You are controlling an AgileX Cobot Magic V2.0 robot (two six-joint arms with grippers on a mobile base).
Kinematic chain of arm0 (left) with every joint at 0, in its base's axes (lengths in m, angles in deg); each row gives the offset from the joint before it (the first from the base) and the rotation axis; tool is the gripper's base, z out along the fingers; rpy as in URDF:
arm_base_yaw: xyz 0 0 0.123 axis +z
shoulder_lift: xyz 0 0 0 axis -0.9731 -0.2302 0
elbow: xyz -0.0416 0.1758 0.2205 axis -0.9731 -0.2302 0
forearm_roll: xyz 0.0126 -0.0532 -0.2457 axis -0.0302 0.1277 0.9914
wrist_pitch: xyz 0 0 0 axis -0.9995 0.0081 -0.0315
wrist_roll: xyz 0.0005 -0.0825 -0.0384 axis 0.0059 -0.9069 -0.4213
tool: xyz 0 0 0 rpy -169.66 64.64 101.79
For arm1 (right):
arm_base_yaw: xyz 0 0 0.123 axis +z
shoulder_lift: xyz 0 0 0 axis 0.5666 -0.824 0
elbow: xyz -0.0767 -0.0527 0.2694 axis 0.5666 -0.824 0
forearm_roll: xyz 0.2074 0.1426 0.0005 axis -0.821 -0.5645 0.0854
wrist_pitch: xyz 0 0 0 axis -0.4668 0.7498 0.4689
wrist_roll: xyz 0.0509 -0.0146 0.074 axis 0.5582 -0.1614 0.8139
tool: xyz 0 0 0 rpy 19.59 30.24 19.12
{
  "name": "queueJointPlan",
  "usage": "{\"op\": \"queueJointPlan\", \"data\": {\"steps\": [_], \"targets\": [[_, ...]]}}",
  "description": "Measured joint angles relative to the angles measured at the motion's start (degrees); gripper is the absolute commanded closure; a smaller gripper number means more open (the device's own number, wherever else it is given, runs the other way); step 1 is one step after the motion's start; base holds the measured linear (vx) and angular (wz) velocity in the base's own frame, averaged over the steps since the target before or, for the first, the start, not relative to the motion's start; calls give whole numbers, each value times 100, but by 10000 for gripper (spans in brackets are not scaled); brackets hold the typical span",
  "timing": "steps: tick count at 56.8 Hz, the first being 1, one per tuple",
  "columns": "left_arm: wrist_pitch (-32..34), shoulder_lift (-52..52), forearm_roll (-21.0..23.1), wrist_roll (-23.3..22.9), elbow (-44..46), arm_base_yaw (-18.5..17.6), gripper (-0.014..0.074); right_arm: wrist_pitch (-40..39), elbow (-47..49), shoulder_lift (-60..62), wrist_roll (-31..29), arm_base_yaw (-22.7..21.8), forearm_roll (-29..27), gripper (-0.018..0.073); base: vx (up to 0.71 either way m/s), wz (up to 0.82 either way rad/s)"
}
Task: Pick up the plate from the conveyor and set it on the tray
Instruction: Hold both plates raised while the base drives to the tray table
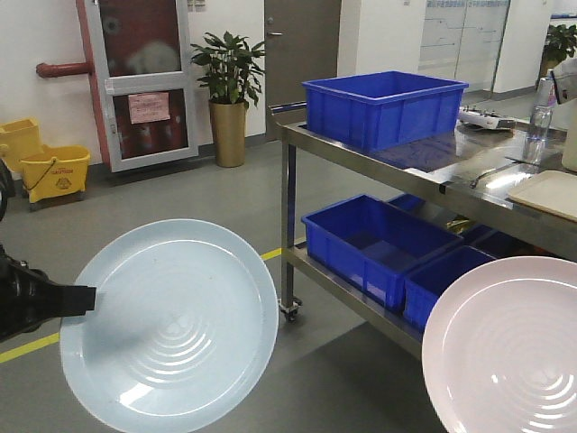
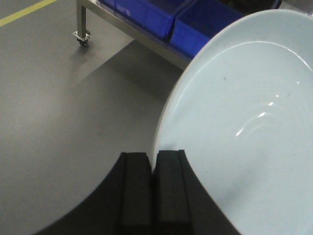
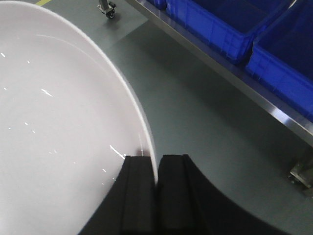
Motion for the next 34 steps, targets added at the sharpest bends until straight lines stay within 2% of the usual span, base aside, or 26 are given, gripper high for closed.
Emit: {"op": "queueJointPlan", "data": {"steps": [34], "targets": [[0,0,-5,0,0,0,598,0,0,0,0,0,-5,569,56,-19]]}}
